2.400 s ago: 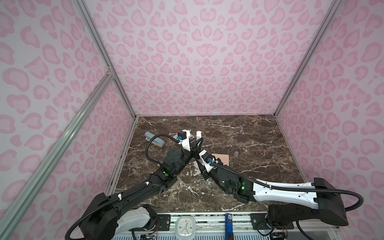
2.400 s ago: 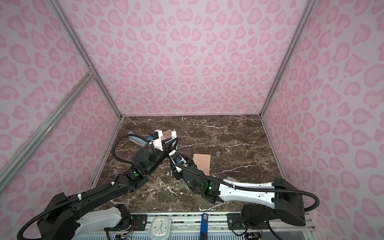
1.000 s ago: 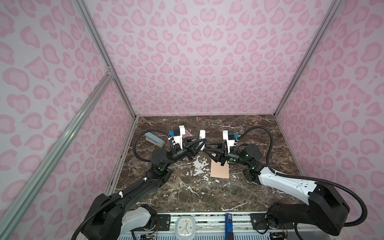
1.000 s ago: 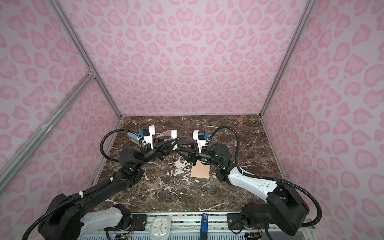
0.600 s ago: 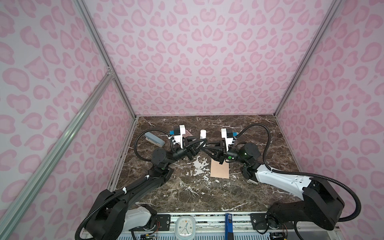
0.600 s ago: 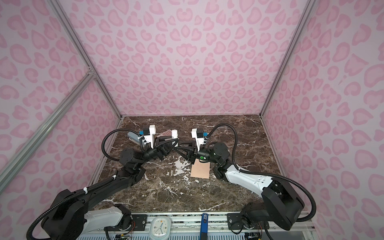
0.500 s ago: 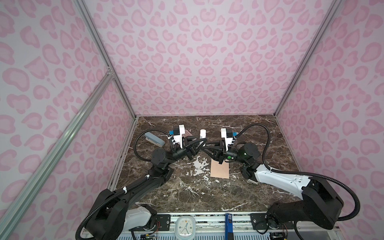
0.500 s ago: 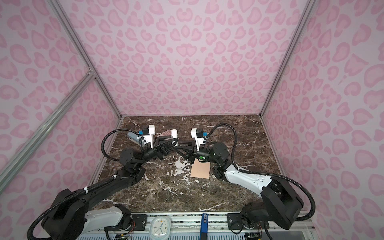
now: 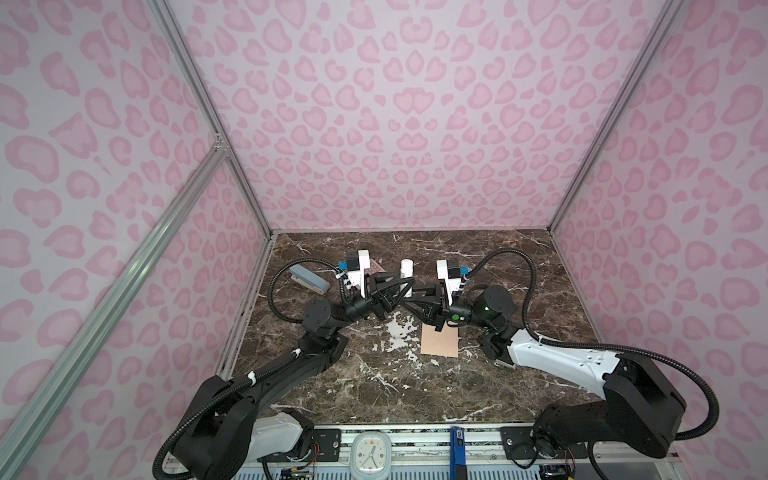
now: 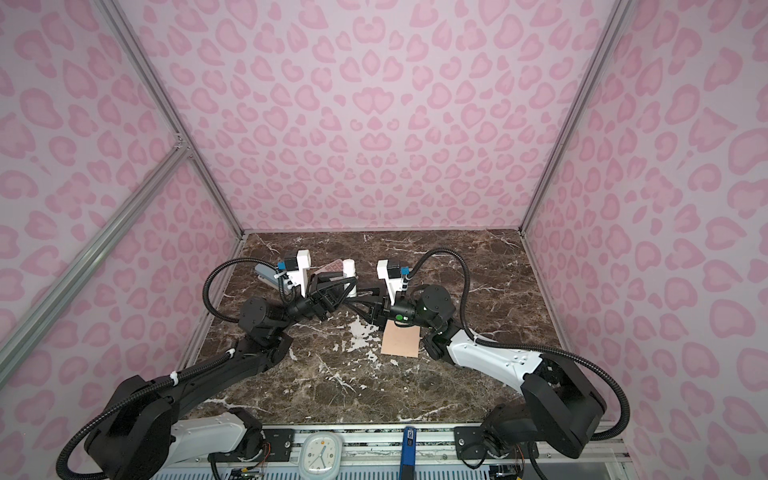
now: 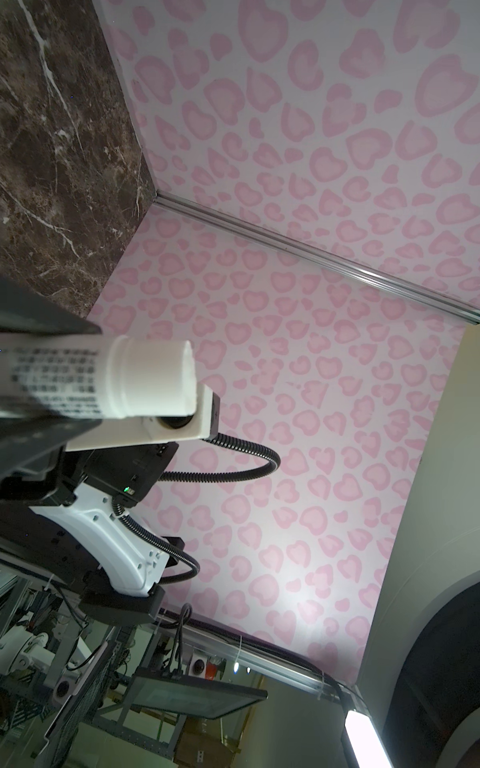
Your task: Place the letter into the envelope and seal it
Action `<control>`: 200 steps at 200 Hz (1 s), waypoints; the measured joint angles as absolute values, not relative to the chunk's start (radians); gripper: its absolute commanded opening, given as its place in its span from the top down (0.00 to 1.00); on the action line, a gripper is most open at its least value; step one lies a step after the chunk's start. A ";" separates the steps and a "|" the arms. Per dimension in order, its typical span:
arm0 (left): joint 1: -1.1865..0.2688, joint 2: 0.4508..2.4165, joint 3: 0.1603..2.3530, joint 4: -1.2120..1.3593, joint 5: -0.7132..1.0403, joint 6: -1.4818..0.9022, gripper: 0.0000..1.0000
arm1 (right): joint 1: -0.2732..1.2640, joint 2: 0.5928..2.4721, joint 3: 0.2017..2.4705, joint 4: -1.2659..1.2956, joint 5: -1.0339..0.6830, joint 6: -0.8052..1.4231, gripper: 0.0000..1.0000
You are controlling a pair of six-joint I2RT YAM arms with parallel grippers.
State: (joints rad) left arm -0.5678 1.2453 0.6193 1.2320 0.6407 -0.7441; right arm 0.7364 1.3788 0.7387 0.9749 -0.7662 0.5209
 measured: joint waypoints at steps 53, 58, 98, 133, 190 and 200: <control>-0.569 1.229 0.595 1.228 0.627 -0.744 0.96 | 0.730 1.343 0.739 0.889 -0.754 0.505 0.76; -0.569 1.221 0.591 1.218 0.623 -0.736 0.96 | 0.730 1.335 0.739 0.871 -0.751 0.498 0.76; -0.582 1.125 0.567 1.088 0.539 -0.640 0.96 | 0.749 1.261 0.797 0.614 -0.669 0.365 0.77; -0.614 1.098 0.582 0.974 0.477 -0.547 0.96 | 0.815 1.228 0.827 0.451 -0.497 0.242 0.77; -0.648 1.086 0.599 0.859 0.398 -0.447 0.96 | 0.926 1.208 0.843 0.334 -0.203 0.093 0.77; -0.654 1.081 0.599 0.848 0.382 -0.441 0.96 | 0.951 1.206 0.846 0.324 -0.141 0.070 0.77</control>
